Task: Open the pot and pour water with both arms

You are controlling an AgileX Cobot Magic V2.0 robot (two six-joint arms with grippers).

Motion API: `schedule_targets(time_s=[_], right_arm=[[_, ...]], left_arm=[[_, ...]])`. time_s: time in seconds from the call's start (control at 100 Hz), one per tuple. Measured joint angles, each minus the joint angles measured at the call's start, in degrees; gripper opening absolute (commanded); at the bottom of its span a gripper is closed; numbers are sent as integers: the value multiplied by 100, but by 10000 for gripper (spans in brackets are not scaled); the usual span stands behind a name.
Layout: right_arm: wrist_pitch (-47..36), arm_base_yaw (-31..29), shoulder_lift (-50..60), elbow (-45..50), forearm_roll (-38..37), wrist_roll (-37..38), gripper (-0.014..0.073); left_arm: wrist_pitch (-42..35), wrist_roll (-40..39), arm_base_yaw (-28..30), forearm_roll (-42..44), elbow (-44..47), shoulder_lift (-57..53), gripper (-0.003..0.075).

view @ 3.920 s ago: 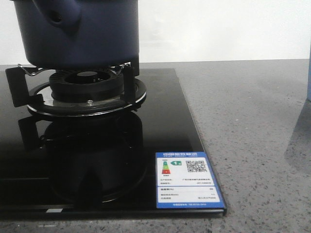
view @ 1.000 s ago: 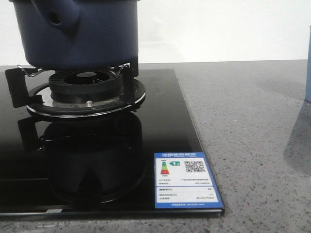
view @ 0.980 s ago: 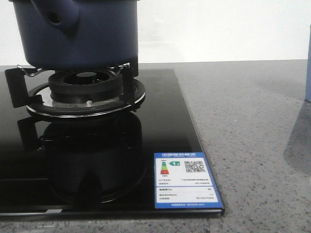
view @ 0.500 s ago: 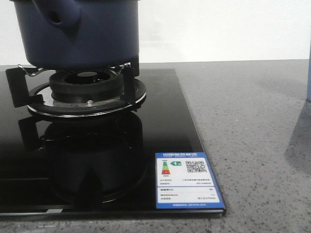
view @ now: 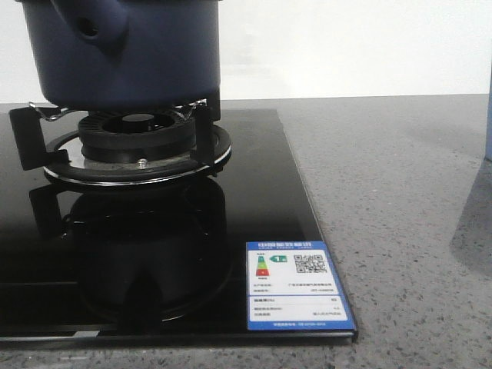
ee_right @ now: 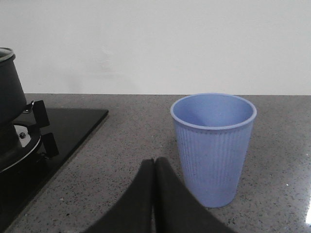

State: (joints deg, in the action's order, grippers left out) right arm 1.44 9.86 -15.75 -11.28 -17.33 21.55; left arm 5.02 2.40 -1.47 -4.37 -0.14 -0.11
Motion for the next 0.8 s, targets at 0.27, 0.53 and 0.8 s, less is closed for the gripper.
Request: schedule_targets(time_s=[0.27,0.53,0.8], right_arm=[[35,27,-69,120,539,-438,-50],[-144,-248,398,859,1248,-1203,-50],[-144,-1418,1219,1178,1489,-1251,-50]], left_arm=[[0,0,0,0,0,0,-16],[0,0,0,0,0,0,-16],[0,0,0,0,0,0,-16]])
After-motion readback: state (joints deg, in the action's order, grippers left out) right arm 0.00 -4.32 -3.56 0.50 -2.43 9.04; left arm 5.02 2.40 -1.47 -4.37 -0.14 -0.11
